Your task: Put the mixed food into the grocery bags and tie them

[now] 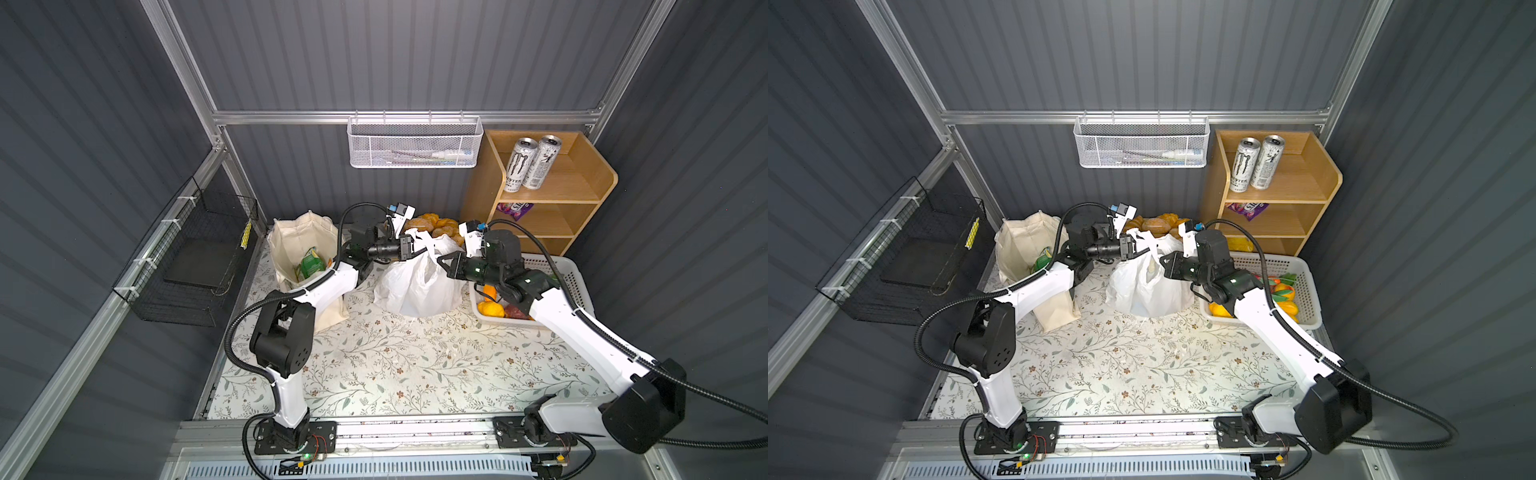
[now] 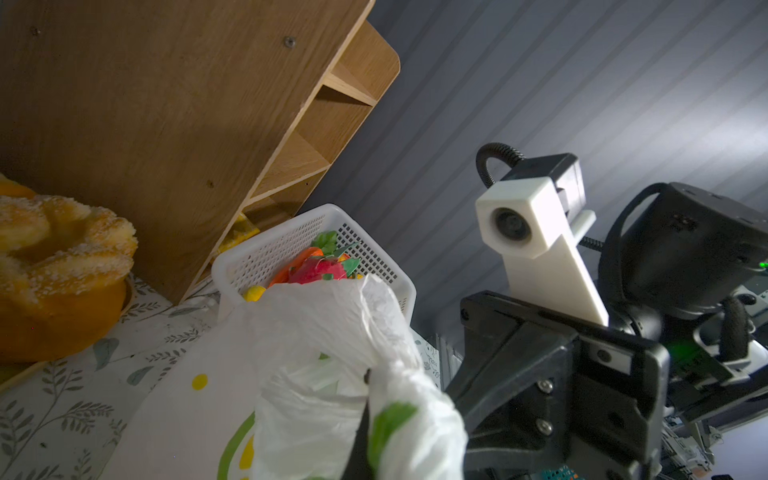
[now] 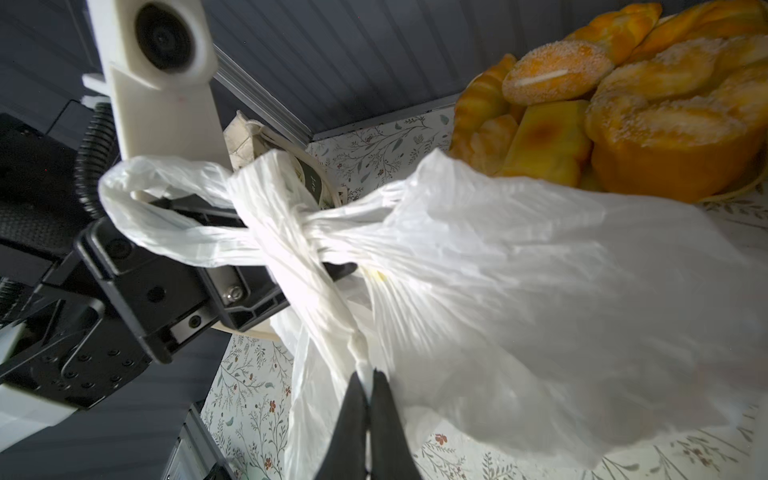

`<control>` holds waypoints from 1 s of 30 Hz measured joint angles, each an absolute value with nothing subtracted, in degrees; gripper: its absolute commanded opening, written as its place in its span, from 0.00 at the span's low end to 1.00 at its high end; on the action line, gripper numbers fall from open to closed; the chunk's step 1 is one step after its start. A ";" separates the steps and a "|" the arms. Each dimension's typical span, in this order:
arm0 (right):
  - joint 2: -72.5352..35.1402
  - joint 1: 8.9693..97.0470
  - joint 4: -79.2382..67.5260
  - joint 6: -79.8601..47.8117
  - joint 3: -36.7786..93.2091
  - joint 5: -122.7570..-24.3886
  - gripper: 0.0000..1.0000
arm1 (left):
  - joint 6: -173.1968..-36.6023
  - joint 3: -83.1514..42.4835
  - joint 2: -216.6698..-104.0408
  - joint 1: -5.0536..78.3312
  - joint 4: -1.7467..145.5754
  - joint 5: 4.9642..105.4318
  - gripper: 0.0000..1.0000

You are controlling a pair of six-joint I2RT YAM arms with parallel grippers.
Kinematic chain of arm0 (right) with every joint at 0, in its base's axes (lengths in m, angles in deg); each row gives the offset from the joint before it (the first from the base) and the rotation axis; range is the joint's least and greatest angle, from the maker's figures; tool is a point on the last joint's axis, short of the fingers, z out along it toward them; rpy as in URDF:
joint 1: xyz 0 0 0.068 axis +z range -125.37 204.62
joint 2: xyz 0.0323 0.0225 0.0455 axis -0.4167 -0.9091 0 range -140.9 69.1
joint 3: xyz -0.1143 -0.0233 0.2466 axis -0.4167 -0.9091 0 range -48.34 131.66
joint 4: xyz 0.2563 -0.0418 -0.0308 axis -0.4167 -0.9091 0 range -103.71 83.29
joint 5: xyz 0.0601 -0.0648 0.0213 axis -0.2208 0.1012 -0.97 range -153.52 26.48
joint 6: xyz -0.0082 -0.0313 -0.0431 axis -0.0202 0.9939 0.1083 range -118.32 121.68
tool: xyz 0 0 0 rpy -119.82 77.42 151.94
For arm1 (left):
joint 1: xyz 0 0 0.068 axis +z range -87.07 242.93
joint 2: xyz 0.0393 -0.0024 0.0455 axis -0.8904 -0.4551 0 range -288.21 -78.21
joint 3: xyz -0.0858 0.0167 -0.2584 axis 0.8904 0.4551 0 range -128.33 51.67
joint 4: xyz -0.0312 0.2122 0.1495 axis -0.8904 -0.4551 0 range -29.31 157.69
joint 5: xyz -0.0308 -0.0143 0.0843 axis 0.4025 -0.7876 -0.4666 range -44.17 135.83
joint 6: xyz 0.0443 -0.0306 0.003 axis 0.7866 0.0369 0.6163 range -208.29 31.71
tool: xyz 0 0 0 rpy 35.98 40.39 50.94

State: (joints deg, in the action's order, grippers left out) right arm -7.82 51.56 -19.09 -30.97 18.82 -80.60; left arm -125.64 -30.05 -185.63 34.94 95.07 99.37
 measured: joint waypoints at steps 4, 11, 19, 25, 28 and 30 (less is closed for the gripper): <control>-8.81 51.56 -18.52 -31.21 20.19 -80.60 0.00 | -125.59 -30.11 -185.56 35.68 94.79 99.72 0.02; -9.61 51.56 -18.50 -31.36 21.22 -79.95 0.00 | -117.55 -32.84 -185.06 36.32 84.43 101.88 0.13; -10.84 51.56 -18.50 -31.51 21.22 -79.66 0.00 | -101.31 -39.25 -184.32 36.89 63.77 104.85 0.24; -10.97 51.56 -18.52 -31.56 21.22 -79.31 0.00 | -95.08 -39.60 -183.81 36.89 55.75 108.50 0.27; -10.97 51.56 -18.52 -31.56 21.22 -79.12 0.00 | -92.46 -40.95 -183.81 36.89 51.64 110.36 0.28; -10.97 51.56 -18.52 -31.56 21.22 -79.12 0.00 | -92.15 -41.39 -183.81 36.89 51.51 111.30 0.28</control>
State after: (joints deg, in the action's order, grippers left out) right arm -10.97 51.56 -18.52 -31.56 21.22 -79.12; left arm -92.15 -41.39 -183.81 36.89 51.51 111.30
